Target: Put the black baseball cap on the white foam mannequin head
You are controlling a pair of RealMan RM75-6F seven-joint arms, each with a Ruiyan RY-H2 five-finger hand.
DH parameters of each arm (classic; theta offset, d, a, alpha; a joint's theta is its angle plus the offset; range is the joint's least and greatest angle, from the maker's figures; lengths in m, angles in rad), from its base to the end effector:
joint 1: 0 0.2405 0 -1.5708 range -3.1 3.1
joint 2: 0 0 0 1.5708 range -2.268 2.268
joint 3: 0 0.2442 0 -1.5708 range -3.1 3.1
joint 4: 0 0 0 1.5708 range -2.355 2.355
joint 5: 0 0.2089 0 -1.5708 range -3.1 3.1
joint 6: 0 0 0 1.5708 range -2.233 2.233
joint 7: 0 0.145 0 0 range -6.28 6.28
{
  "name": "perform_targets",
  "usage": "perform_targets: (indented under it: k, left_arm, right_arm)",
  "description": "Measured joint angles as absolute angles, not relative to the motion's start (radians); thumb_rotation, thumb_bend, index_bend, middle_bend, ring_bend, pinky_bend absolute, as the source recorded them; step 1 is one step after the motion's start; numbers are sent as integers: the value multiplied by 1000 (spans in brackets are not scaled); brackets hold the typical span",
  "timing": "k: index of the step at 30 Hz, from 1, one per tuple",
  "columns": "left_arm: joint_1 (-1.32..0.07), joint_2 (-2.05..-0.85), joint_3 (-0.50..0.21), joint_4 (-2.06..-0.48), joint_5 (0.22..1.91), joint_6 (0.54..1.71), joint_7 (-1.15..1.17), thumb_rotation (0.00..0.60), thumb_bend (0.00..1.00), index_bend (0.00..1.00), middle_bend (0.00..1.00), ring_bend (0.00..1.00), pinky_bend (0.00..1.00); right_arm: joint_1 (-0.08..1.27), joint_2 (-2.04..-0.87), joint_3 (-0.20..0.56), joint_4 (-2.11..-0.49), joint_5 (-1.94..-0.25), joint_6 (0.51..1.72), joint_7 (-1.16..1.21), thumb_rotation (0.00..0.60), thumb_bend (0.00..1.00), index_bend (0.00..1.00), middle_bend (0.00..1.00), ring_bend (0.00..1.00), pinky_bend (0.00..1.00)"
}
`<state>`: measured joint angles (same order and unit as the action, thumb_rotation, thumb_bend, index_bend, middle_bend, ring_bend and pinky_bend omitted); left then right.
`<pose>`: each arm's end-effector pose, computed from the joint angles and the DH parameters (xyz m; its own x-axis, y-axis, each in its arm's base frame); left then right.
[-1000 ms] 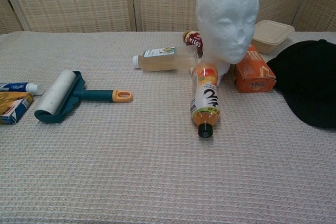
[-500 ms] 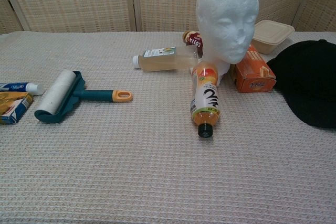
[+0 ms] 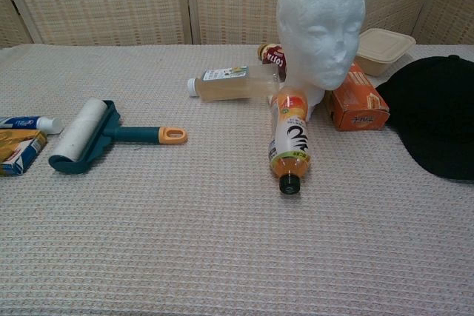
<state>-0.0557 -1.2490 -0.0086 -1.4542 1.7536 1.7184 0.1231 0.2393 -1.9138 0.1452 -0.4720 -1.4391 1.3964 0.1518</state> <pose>-0.2789 0.1584 0.1380 0.4911 -0.2018 0.8474 0.8244 -0.2068 -0.5269 -0.3634 -0.2462 0.0211 0.5365 0.0667 0.8413 -0.8435 0.0723 0.5322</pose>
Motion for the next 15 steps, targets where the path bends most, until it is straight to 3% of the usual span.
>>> perform_targets:
  k: [15]
  left_arm:
    - [-56,-1250,-19,-1453,1744,1728,112,600,398,292,254,137,199]
  right_arm:
    - [255,-1949,140,-420,-1432,1364,160,600,146,465,1000,1000,1000]
